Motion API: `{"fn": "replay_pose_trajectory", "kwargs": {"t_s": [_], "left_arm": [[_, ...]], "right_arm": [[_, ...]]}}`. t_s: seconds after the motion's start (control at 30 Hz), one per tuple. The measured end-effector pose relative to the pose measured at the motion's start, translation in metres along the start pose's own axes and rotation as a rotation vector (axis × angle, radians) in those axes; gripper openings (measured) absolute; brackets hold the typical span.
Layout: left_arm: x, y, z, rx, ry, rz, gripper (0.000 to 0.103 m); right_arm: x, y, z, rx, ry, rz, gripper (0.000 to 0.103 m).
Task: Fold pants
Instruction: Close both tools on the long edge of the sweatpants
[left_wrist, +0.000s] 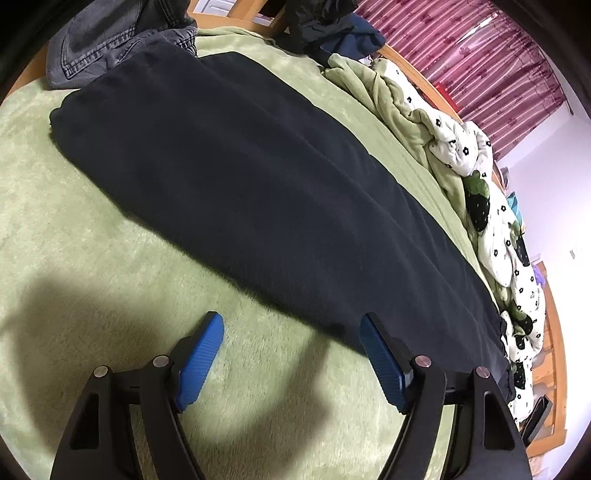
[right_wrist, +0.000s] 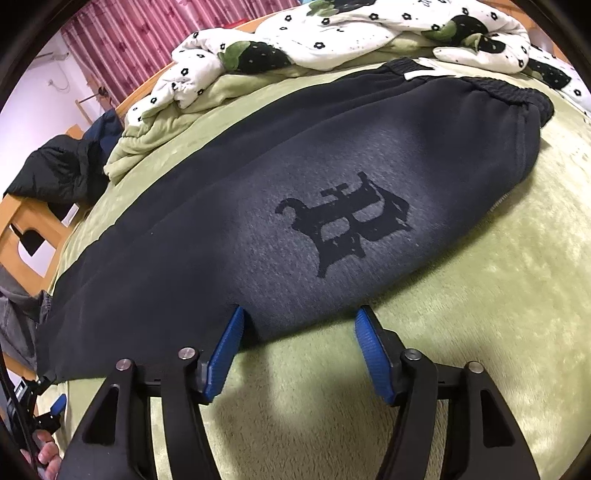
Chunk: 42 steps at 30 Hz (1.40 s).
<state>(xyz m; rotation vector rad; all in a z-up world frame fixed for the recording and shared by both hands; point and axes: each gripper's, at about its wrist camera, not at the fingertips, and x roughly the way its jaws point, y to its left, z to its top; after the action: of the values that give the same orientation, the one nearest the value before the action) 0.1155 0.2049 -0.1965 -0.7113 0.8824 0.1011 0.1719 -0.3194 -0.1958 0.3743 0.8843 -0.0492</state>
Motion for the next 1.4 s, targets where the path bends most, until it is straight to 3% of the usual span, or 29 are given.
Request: {"fn": "replay_pose_trajectory", "kwargs": {"t_s": [0.23,0.3,0.37,0.43,0.53,0.63,0.87,1.0,1.23,1.4], "left_arm": [[0.007,0.003,0.009,-0.030,-0.023,-0.001,0.074],[0.008,0.001,0.011,-0.018,-0.035,0.013,0.071],[0.008,0.001,0.012,-0.010,-0.048,0.037,0.057],[0.009,0.003,0.015,-0.017,-0.053,0.054,0.036],[0.009,0.012,0.021,-0.050,-0.043,0.024,0.020],[0.006,0.016,0.025,-0.059,-0.041,-0.001,0.014],[-0.005,0.002,0.027,0.004,-0.086,0.004,0.013],[-0.011,-0.004,0.029,0.032,-0.101,0.003,0.013],[0.000,0.014,0.027,-0.035,-0.028,-0.005,0.013],[0.006,0.022,0.022,-0.056,0.008,0.007,0.015]], "right_arm": [[0.012,-0.001,0.018,0.005,0.005,0.019,0.063],[0.012,-0.002,0.020,0.016,-0.014,0.023,0.056],[0.010,0.000,0.021,0.011,-0.034,0.016,0.046],[0.008,0.001,0.022,0.011,-0.048,0.014,0.040],[0.003,0.000,0.023,0.026,-0.078,0.012,0.029],[-0.004,-0.002,0.023,0.028,-0.100,0.024,0.023],[-0.018,0.004,0.024,-0.007,-0.152,0.033,0.015],[-0.017,0.002,0.022,-0.001,-0.137,0.029,0.015],[-0.014,-0.005,0.016,0.019,-0.077,0.007,0.024],[-0.026,-0.008,0.010,0.008,-0.080,-0.010,0.025]]}}
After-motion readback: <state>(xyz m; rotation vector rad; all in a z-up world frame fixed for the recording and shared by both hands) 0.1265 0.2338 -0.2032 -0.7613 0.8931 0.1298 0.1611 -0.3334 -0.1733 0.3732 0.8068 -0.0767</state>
